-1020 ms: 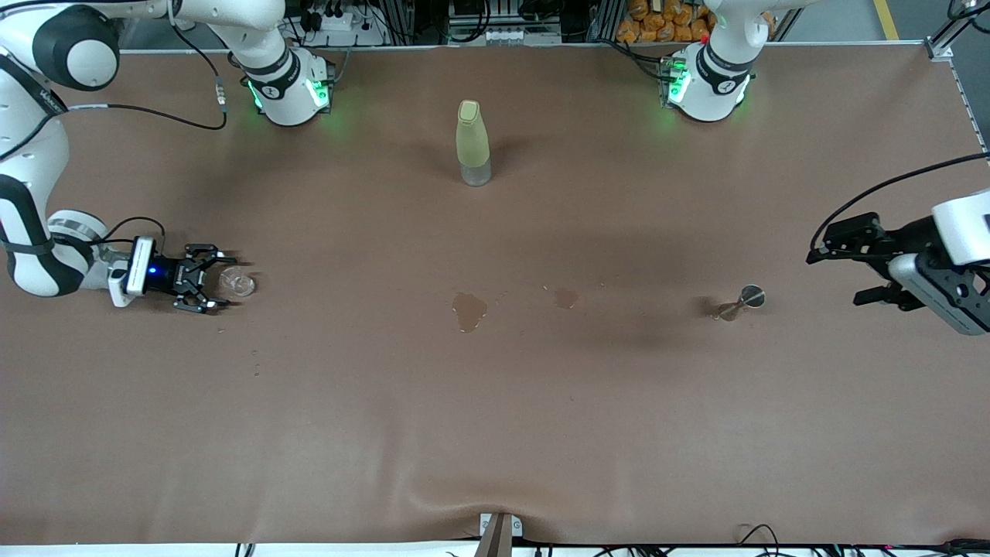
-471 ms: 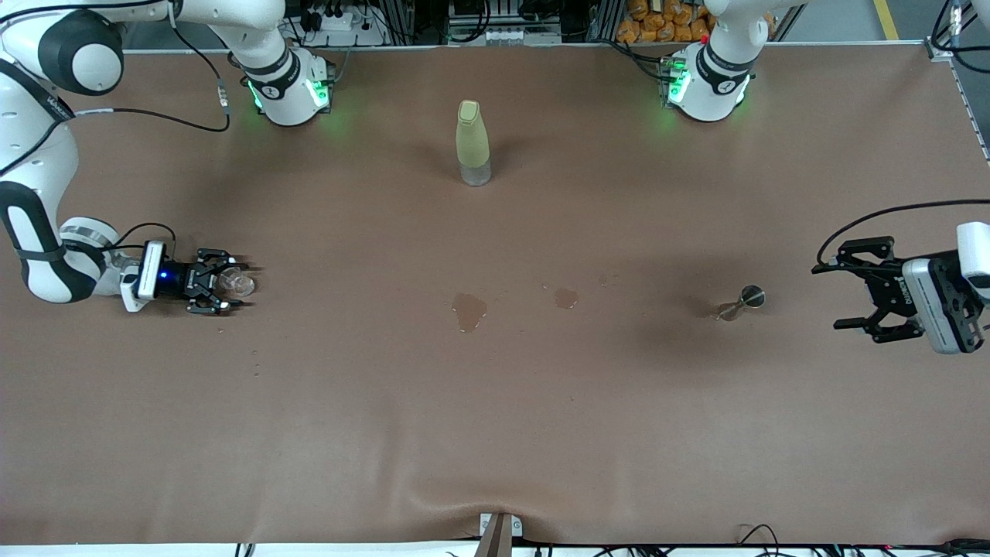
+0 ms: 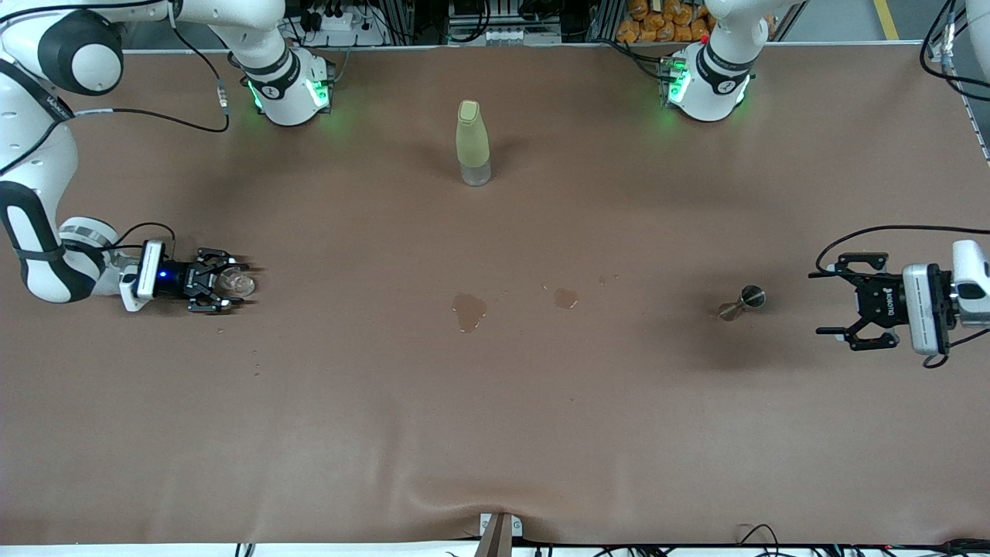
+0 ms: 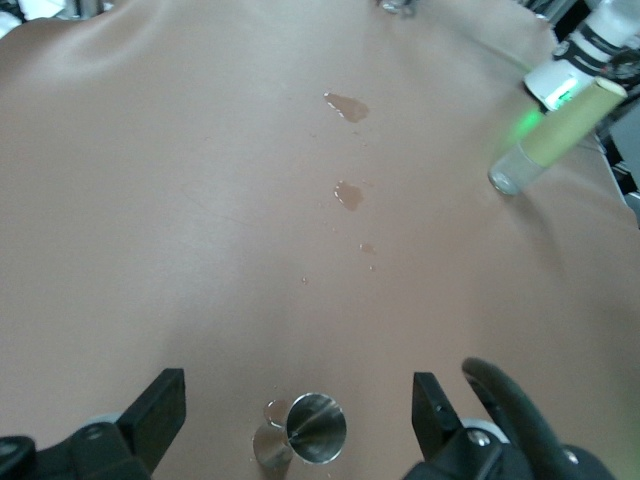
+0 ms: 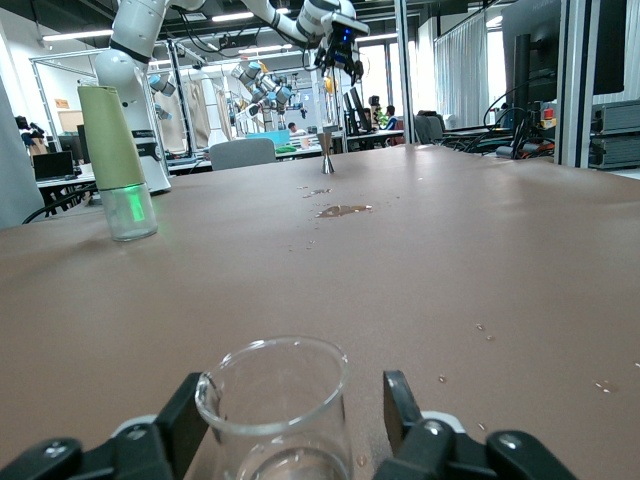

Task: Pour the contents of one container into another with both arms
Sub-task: 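Lift the beaker with the right gripper while the left gripper reaches the jigger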

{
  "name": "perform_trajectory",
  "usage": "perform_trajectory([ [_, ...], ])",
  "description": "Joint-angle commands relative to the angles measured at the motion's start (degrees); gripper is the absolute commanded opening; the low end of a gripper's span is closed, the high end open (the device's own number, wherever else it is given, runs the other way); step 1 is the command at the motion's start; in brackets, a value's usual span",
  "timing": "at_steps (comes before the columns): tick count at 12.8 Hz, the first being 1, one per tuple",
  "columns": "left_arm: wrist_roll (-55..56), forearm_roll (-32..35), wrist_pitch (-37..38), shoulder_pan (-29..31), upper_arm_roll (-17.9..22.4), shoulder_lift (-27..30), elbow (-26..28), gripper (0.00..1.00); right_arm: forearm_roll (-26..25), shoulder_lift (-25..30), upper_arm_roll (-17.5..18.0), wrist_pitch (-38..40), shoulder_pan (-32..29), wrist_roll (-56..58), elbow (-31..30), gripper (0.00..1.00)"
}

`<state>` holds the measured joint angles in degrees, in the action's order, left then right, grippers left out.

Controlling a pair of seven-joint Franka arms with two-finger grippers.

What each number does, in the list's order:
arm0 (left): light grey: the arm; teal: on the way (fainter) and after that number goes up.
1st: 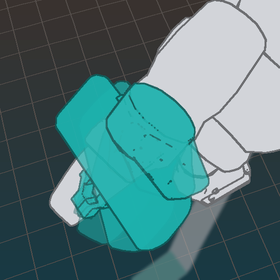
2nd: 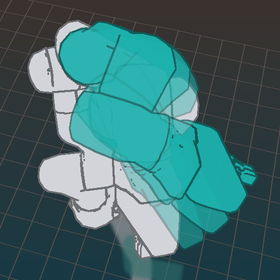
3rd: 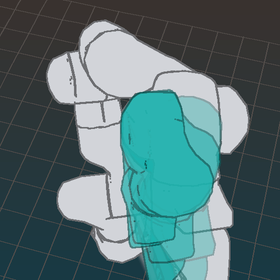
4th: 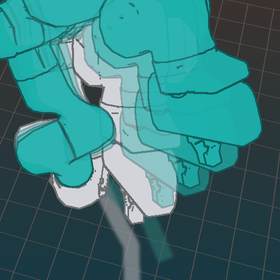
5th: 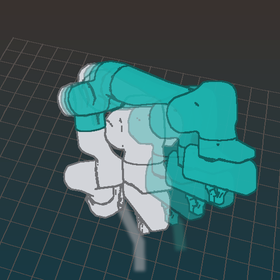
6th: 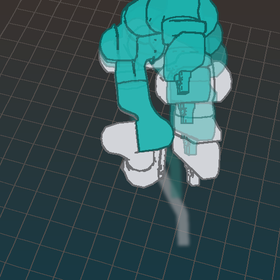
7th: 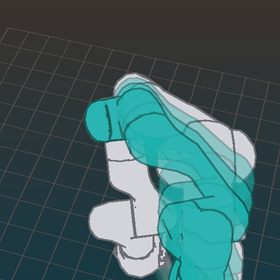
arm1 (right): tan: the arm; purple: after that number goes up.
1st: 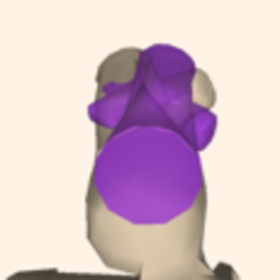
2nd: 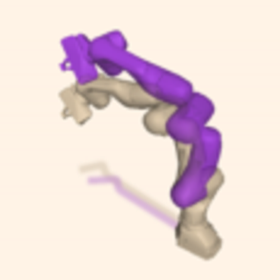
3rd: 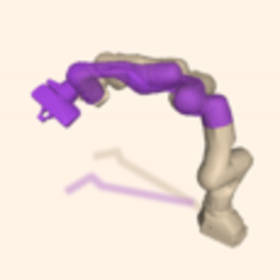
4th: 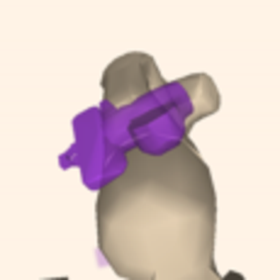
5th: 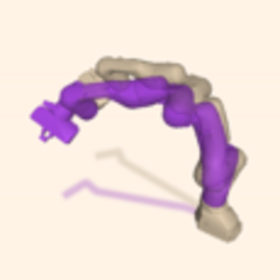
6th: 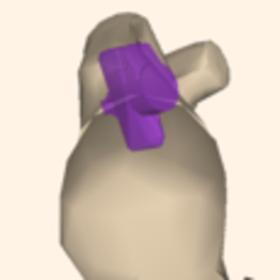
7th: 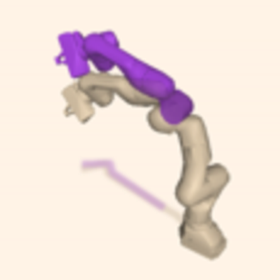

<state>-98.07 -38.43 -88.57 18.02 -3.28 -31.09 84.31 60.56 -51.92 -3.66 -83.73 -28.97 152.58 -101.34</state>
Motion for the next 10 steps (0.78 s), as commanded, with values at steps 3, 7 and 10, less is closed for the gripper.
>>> perform_trajectory([
  [3, -16.0, -4.2, 1.7, 4.0, -0.4, -5.1, 2.3, 1.00, 1.0, -0.9, 0.2, 1.4, -1.7, -1.6, 1.8, 0.75],
  [7, -26.1, -6.3, 1.7, 5.9, -0.4, -9.0, 4.3, 1.00, 0.9, -1.0, 0.1, 1.7, -1.8, -2.3, 1.8, 0.69],
  [10, -34.0, -9.8, 1.7, 6.9, -0.5, -13.0, 5.2, 1.00, 1.0, -1.0, 0.1, 1.7, -1.8, -2.0, 1.8, 0.63],
])
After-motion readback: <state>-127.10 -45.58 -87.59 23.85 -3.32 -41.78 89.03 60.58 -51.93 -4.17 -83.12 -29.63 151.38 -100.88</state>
